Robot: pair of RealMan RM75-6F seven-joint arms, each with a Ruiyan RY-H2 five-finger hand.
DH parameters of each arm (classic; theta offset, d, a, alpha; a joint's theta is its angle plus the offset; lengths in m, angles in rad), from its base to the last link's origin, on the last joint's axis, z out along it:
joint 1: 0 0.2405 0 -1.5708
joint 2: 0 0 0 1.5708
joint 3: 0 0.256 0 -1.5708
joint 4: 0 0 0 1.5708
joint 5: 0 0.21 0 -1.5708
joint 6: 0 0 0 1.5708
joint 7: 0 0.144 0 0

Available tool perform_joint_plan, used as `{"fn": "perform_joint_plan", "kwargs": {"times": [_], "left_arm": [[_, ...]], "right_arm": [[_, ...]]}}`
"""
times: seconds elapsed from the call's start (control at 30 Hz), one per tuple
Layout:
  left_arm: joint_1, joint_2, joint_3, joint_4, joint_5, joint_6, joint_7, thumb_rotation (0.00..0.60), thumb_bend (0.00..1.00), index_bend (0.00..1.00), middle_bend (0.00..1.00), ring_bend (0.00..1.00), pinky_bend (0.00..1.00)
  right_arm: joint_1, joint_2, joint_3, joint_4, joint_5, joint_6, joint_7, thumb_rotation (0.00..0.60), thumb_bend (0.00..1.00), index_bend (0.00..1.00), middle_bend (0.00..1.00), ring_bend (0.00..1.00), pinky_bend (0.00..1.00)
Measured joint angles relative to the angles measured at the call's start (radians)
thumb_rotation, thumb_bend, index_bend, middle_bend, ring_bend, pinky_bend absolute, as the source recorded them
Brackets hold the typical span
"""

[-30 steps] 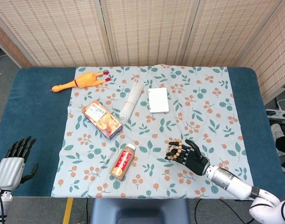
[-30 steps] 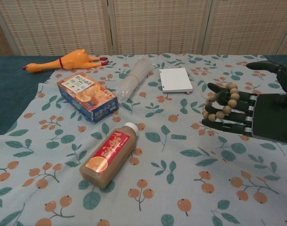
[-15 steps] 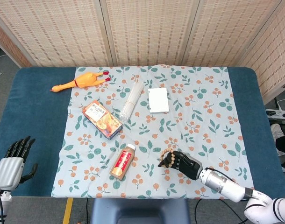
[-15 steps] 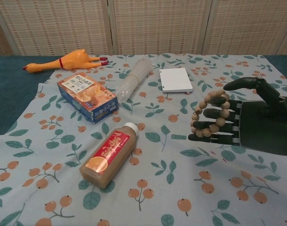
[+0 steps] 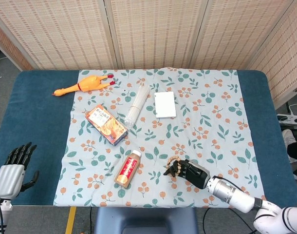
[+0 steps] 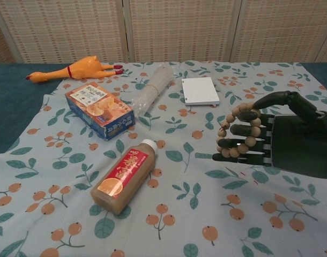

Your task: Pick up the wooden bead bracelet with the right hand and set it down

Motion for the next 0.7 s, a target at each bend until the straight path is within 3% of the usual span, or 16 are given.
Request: {"fn": "perform_joint_plan", "kwargs": {"times": [0.13, 0.27, 0.33, 0.63, 0.7], "left_arm": [[0.000, 0.000, 0.000, 0.000, -0.001, 0.000, 0.000, 0.600, 0.45, 0.00, 0.00, 0.00, 0.09], [-0.001, 0.000, -0.001, 0.001, -0.001, -0.001, -0.001, 0.600, 0.45, 0.00, 0.00, 0.00, 0.09], [-0.001, 0.000, -0.001, 0.002, 0.000, -0.001, -0.002, 0.600, 0.45, 0.00, 0.00, 0.00, 0.09], [0.001, 0.001, 0.000, 0.001, 0.001, 0.002, -0.003, 0.600, 0.45, 0.00, 0.00, 0.00, 0.09], [0.001, 0.002, 0.000, 0.000, 0.001, 0.002, -0.003, 0.600, 0.45, 0.00, 0.00, 0.00, 0.09]], "right_arm": [[0.011, 0.001, -0.009, 0.001, 0.006, -0.004, -0.016, 0.421, 1.00, 0.65, 0.61, 0.35, 0.22], [0.021, 0.007, -0.013, -0.006, 0.020, -0.013, -0.046, 0.554, 1.00, 0.59, 0.61, 0.31, 0.22], [0.026, 0.011, -0.015, -0.012, 0.026, -0.017, -0.066, 0.592, 1.00, 0.55, 0.61, 0.29, 0.22], [0.039, 0.023, -0.023, -0.026, 0.040, -0.026, -0.141, 0.594, 1.00, 0.38, 0.55, 0.20, 0.22], [0.037, 0.024, -0.025, -0.027, 0.043, -0.026, -0.173, 0.522, 1.00, 0.36, 0.54, 0.20, 0.21]]}}
